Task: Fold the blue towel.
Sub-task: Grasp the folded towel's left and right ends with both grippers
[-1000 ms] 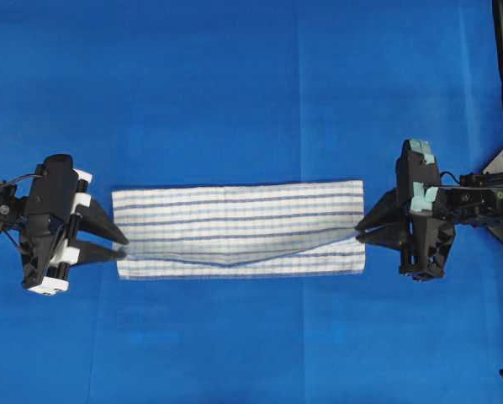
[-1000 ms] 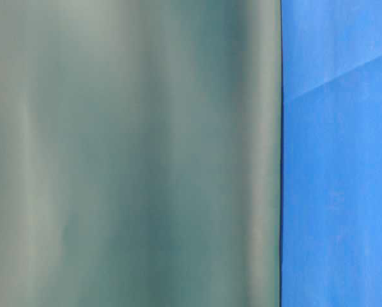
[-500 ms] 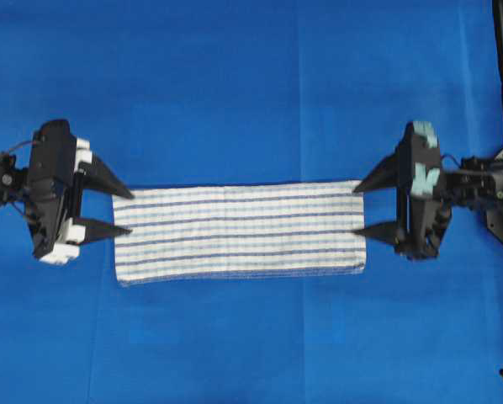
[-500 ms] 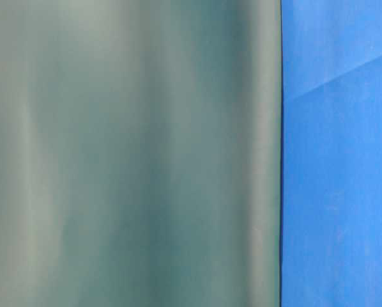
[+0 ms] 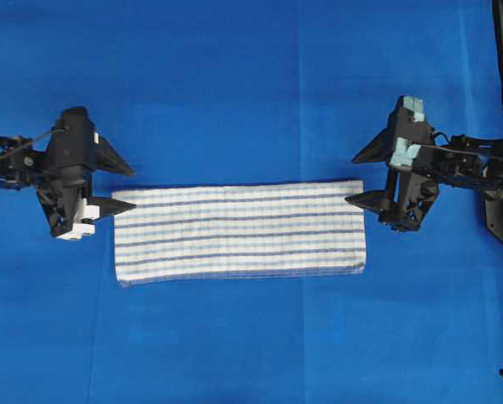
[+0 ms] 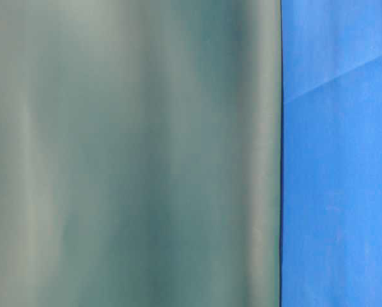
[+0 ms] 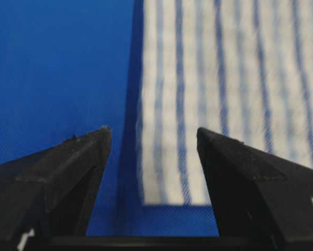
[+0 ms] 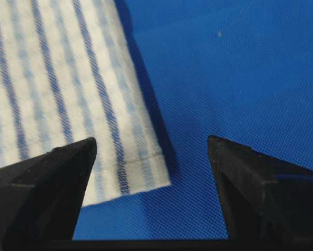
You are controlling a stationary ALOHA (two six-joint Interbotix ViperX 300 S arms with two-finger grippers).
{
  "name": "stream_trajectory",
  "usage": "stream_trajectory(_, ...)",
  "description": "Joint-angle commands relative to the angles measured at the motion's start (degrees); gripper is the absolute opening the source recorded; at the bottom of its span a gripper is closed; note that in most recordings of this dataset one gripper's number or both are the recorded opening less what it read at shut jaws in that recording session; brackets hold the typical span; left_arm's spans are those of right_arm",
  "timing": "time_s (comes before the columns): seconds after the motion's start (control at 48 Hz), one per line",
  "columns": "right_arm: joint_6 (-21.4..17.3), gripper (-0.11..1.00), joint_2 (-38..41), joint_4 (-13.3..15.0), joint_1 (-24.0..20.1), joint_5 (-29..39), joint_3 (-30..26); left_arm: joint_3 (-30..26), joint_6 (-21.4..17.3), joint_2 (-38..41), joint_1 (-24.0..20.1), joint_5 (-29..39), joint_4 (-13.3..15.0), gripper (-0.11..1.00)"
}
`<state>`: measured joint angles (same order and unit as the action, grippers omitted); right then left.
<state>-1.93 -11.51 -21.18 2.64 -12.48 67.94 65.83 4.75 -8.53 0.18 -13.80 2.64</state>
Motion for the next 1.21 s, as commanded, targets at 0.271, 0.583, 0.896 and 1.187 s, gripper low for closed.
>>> stream_trajectory(0.271,0.0,0.45,3.52,-0.62,-2.46,-1.49,-0.97,-1.41,2.11,4.57,0.35,0.44,0.44,0.32)
stream_trajectory(0.583,0.0,0.04,3.52,-0.62,-3.25,-1.49,-0.97,-1.67,2.55,4.39,1.05,2.2,0.44,0.02)
stream_trajectory(0.896,0.0,0.04,-0.44,-0.62,-3.25,0.18,-1.14,-3.69,2.11,-0.62,1.05,8.26,0.35,0.02)
stream_trajectory(1.187,0.09,0.04,-12.66,-0.62,-2.72,10.46,-2.37,-8.53,2.46,-9.14,3.78,19.95,0.44,0.02)
